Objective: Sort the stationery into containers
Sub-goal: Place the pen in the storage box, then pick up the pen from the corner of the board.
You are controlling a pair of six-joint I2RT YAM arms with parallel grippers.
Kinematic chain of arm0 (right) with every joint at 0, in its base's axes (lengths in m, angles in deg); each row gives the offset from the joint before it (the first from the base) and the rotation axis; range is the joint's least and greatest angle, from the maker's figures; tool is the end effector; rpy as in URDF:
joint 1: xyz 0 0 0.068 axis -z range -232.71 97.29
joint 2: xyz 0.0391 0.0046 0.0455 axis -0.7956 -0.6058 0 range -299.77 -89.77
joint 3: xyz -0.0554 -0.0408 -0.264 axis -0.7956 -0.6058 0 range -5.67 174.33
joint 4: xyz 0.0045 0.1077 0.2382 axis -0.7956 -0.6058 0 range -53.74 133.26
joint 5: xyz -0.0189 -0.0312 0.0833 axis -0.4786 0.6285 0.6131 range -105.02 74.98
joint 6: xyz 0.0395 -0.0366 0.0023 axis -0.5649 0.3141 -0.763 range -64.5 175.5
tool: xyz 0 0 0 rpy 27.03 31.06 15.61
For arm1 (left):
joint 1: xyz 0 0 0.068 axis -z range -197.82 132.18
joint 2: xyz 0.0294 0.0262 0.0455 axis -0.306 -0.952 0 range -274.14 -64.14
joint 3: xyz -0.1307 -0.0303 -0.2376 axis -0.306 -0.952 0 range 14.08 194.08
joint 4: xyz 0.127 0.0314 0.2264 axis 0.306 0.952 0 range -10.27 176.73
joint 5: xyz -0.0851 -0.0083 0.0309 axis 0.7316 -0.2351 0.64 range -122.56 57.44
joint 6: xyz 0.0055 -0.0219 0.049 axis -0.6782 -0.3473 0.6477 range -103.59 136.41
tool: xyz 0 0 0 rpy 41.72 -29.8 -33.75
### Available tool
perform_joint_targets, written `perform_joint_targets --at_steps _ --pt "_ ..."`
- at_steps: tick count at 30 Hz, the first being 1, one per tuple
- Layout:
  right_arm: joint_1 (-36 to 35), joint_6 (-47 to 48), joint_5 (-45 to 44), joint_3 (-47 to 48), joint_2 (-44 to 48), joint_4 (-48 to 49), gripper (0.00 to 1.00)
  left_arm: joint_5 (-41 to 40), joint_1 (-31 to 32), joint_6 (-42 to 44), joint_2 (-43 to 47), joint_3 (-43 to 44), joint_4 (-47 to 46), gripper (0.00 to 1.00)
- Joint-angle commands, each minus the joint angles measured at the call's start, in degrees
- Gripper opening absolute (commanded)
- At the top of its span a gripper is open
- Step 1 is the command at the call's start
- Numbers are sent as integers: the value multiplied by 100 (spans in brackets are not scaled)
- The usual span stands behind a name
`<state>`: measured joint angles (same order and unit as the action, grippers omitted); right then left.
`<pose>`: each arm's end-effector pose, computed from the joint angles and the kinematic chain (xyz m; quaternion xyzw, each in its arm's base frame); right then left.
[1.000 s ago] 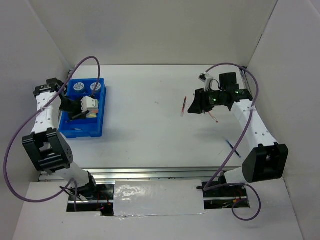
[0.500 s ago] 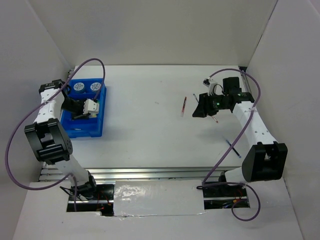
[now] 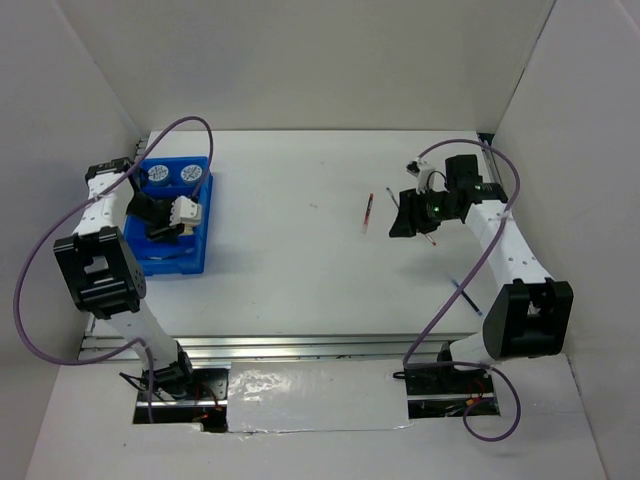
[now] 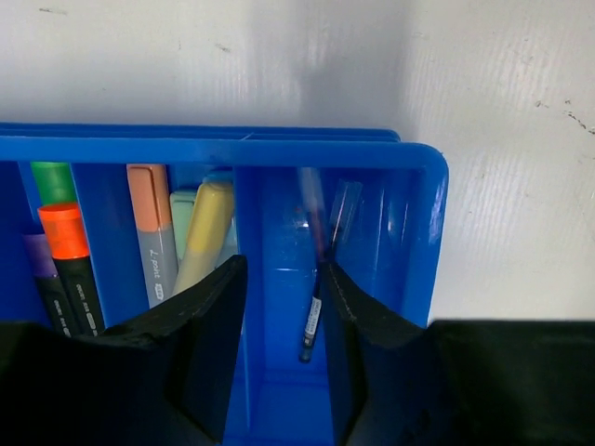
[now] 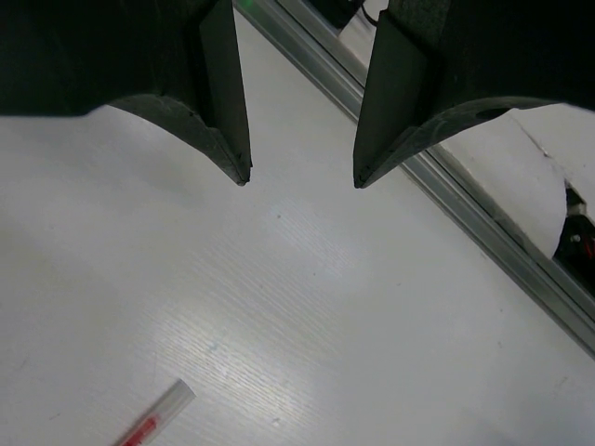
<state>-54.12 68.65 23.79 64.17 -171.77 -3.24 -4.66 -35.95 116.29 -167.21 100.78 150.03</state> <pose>0.2877 0.0294 0.2951 -0.2040 0.8894 0.2922 0.2862 0.3263 0.0892 0.2540 0.6401 0.7290 -0.0999 0.2211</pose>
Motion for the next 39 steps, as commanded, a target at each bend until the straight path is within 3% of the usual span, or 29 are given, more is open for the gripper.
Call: perform_joint_targets --at_steps 1,6,7,10,11,12,13,14,15,19,23,30,39 --pt "97 293 -443 328 -18 -438 55 101 2 -56 93 347 168 50" --pt "343 811 -1207 442 52 -1114 54 425 -59 -432 374 874 186 50" --pt "439 978 -1731 416 139 -1176 54 583 -76 -582 418 1206 203 50" --pt "641 1330 -2690 214 202 -1510 54 1199 -59 -1468 699 1613 81 51" --pt "703 1496 -2877 153 184 -1589 53 1313 37 -2202 822 1614 -251 51" --pt "764 1559 -3027 13 141 -1677 53 1419 125 -2670 1119 1422 -524 52" --pt "826 1612 -3246 -67 140 -1695 53 1385 204 -3145 1322 1281 -866 60" --pt "922 1673 -3326 -146 140 -1678 53 1263 422 -4124 1516 1080 -1217 61" --pt "949 1726 -3414 -329 175 -1608 54 1140 520 -4482 1918 677 -1830 62" --pt "1064 1884 -3854 -840 158 -1178 56 1113 837 -5440 2852 -283 -2537 65" --pt "1116 1885 -4232 -1166 -263 -634 56 1112 1022 -5681 3424 -855 -2759 67" --pt "1231 1884 -4434 -1386 -914 35 55 1455 1013 -5260 3679 -1128 -2469 66" --pt "1257 2042 -4522 -1605 -1564 431 40 1525 996 -5162 3820 -1507 -2811 66"
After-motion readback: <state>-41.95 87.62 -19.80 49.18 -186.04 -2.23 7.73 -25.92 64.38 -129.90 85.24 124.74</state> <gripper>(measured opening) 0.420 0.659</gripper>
